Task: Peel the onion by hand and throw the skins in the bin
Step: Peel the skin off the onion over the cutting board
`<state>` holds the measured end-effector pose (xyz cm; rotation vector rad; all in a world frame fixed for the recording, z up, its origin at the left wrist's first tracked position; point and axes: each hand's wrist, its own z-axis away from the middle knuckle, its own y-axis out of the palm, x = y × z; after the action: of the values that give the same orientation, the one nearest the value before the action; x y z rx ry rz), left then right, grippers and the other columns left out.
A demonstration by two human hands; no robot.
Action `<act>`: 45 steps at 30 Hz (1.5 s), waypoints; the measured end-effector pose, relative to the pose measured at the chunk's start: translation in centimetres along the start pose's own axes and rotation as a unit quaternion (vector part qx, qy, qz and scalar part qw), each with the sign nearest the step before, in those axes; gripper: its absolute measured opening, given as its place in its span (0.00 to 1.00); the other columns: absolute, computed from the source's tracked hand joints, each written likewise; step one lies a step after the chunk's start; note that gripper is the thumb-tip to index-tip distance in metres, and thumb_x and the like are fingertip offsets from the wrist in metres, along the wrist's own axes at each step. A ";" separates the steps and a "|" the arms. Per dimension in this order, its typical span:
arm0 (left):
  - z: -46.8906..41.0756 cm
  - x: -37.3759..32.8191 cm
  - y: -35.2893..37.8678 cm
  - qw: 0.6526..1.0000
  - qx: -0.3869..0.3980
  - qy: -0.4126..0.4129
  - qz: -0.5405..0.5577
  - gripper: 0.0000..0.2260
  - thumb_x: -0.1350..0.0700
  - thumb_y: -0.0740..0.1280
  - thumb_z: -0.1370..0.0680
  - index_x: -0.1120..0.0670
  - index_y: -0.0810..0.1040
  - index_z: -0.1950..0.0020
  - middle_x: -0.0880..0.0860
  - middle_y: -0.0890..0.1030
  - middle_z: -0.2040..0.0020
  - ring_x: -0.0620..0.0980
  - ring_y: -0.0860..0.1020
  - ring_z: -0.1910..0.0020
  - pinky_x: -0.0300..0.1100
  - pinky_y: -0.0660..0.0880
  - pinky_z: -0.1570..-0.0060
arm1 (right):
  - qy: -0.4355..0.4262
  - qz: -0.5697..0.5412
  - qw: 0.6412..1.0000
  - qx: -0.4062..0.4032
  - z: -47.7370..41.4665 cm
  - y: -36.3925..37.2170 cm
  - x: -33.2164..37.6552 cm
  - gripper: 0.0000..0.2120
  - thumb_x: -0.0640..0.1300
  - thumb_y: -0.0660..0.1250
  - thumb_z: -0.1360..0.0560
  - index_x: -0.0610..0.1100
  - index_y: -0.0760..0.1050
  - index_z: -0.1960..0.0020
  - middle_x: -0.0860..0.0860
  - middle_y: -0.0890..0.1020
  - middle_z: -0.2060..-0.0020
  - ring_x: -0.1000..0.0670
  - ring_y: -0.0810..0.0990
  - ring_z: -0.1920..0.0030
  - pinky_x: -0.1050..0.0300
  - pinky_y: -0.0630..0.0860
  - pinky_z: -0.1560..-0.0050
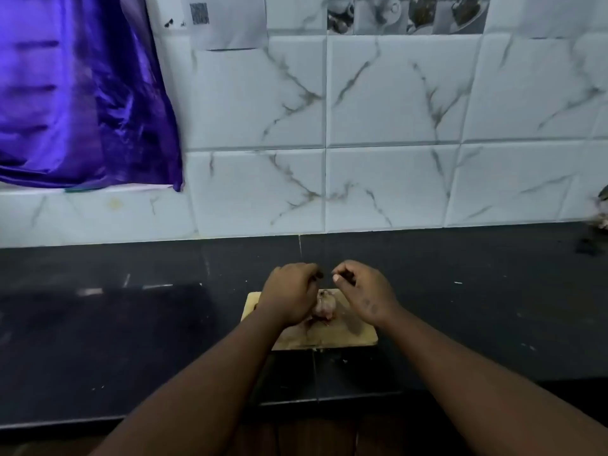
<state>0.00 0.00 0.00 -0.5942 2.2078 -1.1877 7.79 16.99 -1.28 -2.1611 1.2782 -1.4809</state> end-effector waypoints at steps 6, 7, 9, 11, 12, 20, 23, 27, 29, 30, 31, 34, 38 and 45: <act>2.6 -0.1 1.9 0.997 0.072 -0.025 0.027 0.23 0.44 0.66 0.20 0.49 0.73 0.26 0.53 0.79 0.31 0.56 0.76 0.32 0.51 0.73 0.34 | 0.020 -0.009 0.999 0.040 2.2 1.2 -0.1 0.04 0.46 0.70 0.23 0.51 0.81 0.49 0.55 0.86 0.55 0.54 0.83 0.56 0.49 0.81 0.50; 2.5 0.0 2.1 0.996 0.085 -0.010 0.008 0.27 0.41 0.67 0.21 0.48 0.71 0.24 0.53 0.77 0.28 0.56 0.74 0.30 0.51 0.71 0.32 | 0.016 -0.005 0.999 0.043 2.2 1.2 -0.2 0.05 0.46 0.69 0.24 0.51 0.81 0.49 0.55 0.86 0.54 0.53 0.83 0.55 0.48 0.81 0.49; 1.7 0.2 2.4 0.996 0.083 0.006 -0.014 0.34 0.35 0.70 0.24 0.47 0.67 0.22 0.52 0.73 0.25 0.55 0.71 0.27 0.52 0.69 0.29 | 0.016 -0.010 0.999 0.027 1.6 1.1 -0.6 0.07 0.44 0.69 0.24 0.51 0.82 0.47 0.55 0.85 0.52 0.53 0.83 0.53 0.48 0.81 0.47; 0.8 0.2 2.6 0.997 0.079 -0.001 -0.009 0.39 0.31 0.71 0.27 0.46 0.66 0.21 0.51 0.72 0.24 0.55 0.69 0.25 0.52 0.68 0.28 | 0.019 -0.025 1.000 0.002 0.6 1.2 -1.1 0.08 0.41 0.68 0.22 0.50 0.82 0.48 0.55 0.85 0.51 0.54 0.83 0.51 0.50 0.81 0.46; 0.4 0.1 2.8 0.996 0.092 -0.002 -0.009 0.41 0.30 0.72 0.28 0.46 0.65 0.20 0.51 0.71 0.24 0.56 0.69 0.25 0.53 0.67 0.28 | 0.016 -0.032 0.999 -0.003 0.0 1.4 -1.4 0.08 0.40 0.67 0.22 0.50 0.83 0.49 0.55 0.85 0.52 0.54 0.83 0.51 0.50 0.81 0.47; 0.3 1.4 5.0 0.993 0.108 -0.013 0.050 0.39 0.31 0.71 0.28 0.43 0.64 0.21 0.47 0.76 0.28 0.51 0.73 0.30 0.50 0.70 0.30 | 0.004 -0.139 0.986 0.089 -3.7 2.9 -3.6 0.10 0.45 0.64 0.17 0.48 0.82 0.52 0.51 0.86 0.55 0.51 0.85 0.51 0.40 0.81 0.43; 1.1 1.6 5.5 0.994 0.062 -0.001 0.091 0.28 0.37 0.69 0.24 0.42 0.68 0.26 0.43 0.77 0.33 0.46 0.74 0.35 0.42 0.71 0.36 | -0.017 -0.152 0.982 0.106 -2.8 3.2 -3.9 0.12 0.52 0.61 0.15 0.52 0.82 0.50 0.52 0.85 0.54 0.50 0.85 0.51 0.40 0.81 0.45; 1.3 1.1 5.3 0.987 0.013 -0.029 0.158 0.21 0.44 0.71 0.22 0.43 0.68 0.32 0.42 0.77 0.37 0.42 0.73 0.39 0.38 0.72 0.43 | -0.033 -0.164 0.975 0.147 -2.1 2.8 -3.0 0.09 0.56 0.66 0.18 0.57 0.79 0.40 0.56 0.86 0.47 0.56 0.85 0.46 0.52 0.82 0.44; 1.3 0.7 4.8 0.982 -0.003 -0.052 0.181 0.22 0.48 0.73 0.24 0.41 0.66 0.35 0.41 0.77 0.38 0.42 0.75 0.40 0.39 0.75 0.47 | -0.043 -0.165 0.972 0.165 -1.8 2.7 -2.7 0.20 0.58 0.74 0.25 0.59 0.76 0.35 0.59 0.85 0.42 0.57 0.84 0.43 0.55 0.82 0.43; 1.3 0.6 4.7 0.981 -0.014 -0.057 0.187 0.23 0.51 0.73 0.25 0.41 0.66 0.36 0.41 0.78 0.40 0.42 0.76 0.41 0.39 0.76 0.48 | -0.040 -0.173 0.970 0.163 -1.8 2.7 -2.7 0.24 0.58 0.78 0.28 0.59 0.76 0.34 0.58 0.84 0.42 0.56 0.84 0.43 0.54 0.82 0.43; 1.2 0.5 4.6 0.979 -0.027 -0.060 0.193 0.24 0.53 0.74 0.26 0.40 0.65 0.37 0.41 0.78 0.41 0.42 0.77 0.42 0.38 0.76 0.50 | -0.030 -0.201 0.967 0.153 -1.9 2.8 -2.6 0.26 0.56 0.80 0.30 0.58 0.77 0.35 0.56 0.84 0.42 0.54 0.85 0.43 0.52 0.83 0.42; 1.2 0.4 4.4 0.964 -0.076 -0.079 0.241 0.27 0.52 0.78 0.28 0.39 0.66 0.39 0.42 0.80 0.44 0.42 0.80 0.46 0.40 0.81 0.53 | -0.004 -0.318 0.940 0.123 -2.4 2.9 -2.7 0.24 0.51 0.83 0.33 0.52 0.82 0.40 0.48 0.86 0.43 0.46 0.86 0.44 0.45 0.84 0.42; 1.5 0.4 4.1 0.921 -0.106 -0.087 0.365 0.31 0.55 0.83 0.30 0.42 0.71 0.34 0.42 0.83 0.44 0.39 0.83 0.48 0.34 0.81 0.51 | 0.046 -0.451 0.888 0.073 -2.7 2.5 -2.7 0.17 0.45 0.77 0.29 0.44 0.83 0.41 0.39 0.85 0.44 0.41 0.87 0.47 0.48 0.84 0.48; 1.3 0.5 4.0 0.877 -0.089 -0.100 0.461 0.21 0.64 0.78 0.24 0.46 0.79 0.36 0.44 0.86 0.45 0.47 0.85 0.46 0.44 0.84 0.46 | 0.101 -0.583 0.802 0.086 -2.8 2.0 -2.4 0.18 0.42 0.68 0.24 0.39 0.81 0.36 0.38 0.86 0.43 0.44 0.86 0.48 0.52 0.85 0.51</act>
<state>0.01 0.94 -4.11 0.2781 2.0118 -0.3957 4.10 18.37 -2.67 -2.8012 -0.4001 -2.0812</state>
